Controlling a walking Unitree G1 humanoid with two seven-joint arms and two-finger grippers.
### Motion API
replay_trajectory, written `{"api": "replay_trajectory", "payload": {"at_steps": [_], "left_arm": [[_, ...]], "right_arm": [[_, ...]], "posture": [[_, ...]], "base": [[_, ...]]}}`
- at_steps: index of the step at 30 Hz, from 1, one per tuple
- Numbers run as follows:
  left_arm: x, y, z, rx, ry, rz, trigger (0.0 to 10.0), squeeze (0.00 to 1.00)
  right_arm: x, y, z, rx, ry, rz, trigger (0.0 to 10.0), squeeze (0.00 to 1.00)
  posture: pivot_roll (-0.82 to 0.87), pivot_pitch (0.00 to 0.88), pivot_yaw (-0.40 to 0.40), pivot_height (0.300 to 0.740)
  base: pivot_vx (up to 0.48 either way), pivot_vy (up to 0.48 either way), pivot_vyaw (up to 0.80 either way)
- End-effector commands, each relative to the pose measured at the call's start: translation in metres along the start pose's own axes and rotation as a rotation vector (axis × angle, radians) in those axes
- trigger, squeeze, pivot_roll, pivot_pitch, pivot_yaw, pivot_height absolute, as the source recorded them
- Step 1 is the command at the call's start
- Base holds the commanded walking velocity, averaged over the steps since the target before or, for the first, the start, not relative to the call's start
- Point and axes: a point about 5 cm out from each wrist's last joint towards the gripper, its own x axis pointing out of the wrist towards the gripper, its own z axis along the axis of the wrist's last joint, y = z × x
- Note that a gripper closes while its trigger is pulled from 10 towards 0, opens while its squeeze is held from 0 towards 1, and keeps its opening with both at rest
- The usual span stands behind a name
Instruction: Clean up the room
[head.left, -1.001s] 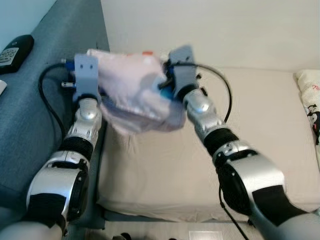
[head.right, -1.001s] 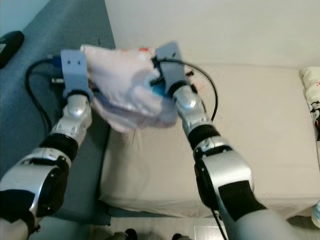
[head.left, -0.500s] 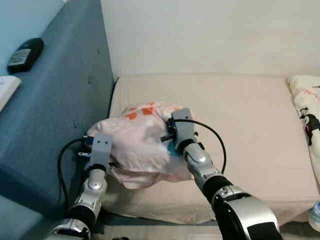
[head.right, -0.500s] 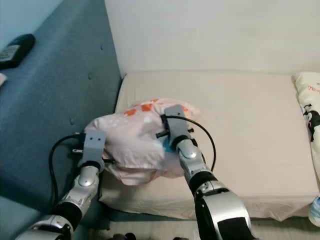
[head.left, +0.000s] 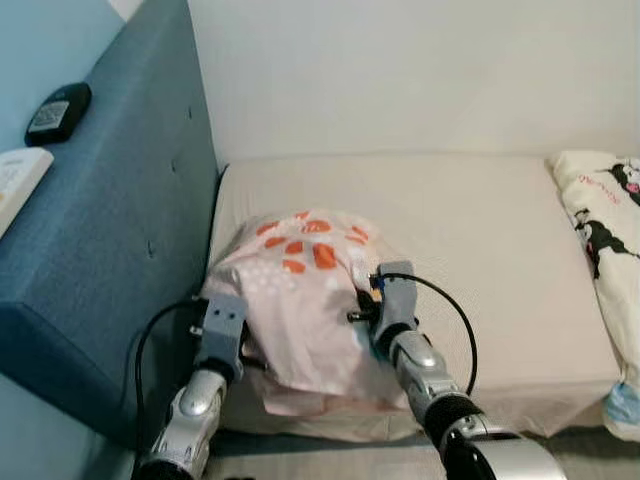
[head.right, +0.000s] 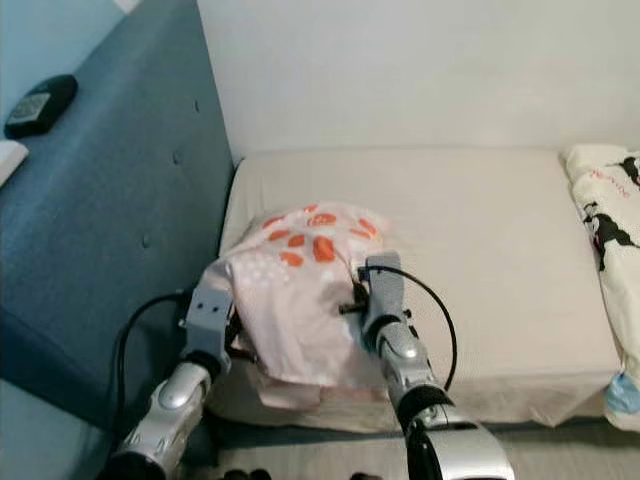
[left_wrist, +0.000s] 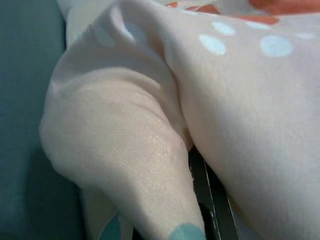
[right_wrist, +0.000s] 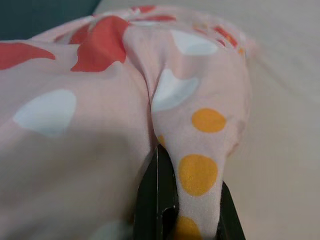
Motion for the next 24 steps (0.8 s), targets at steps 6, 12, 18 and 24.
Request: {"api": "replay_trajectory", "payload": {"at_steps": [6,12,18,24], "left_arm": [[-0.002,-0.016,-0.003,-0.013,0.063,-0.005,10.0,0.00],[-0.001,-0.009,0.002,-0.023,0.079,0.005,10.0,0.00],[-0.001,0.004,0.014,-0.127,0.052,0.094,10.0,0.00],[0.000,0.003,0.020,-0.106,0.027,0.083,10.0,0.00]], "right_arm": [[-0.001,0.000,0.003,0.028,-0.032,-0.006,10.0,0.00],[-0.001,-0.002,0.009,0.034,-0.071,0.001,10.0,0.00],[0.000,0.000,0.016,0.033,-0.098,0.025,10.0,0.00],[-0.001,0.004,0.016,0.027,-0.110,0.035,10.0,0.00]], "posture": [[0.06,0.200,-0.032,0.740],[0.06,0.207,-0.030,0.740],[0.06,0.213,-0.026,0.740],[0.07,0.212,-0.022,0.740]], "base": [[0.000,0.000,0.00],[0.000,0.000,0.00],[0.000,0.000,0.00],[0.000,0.000,0.00]]}}
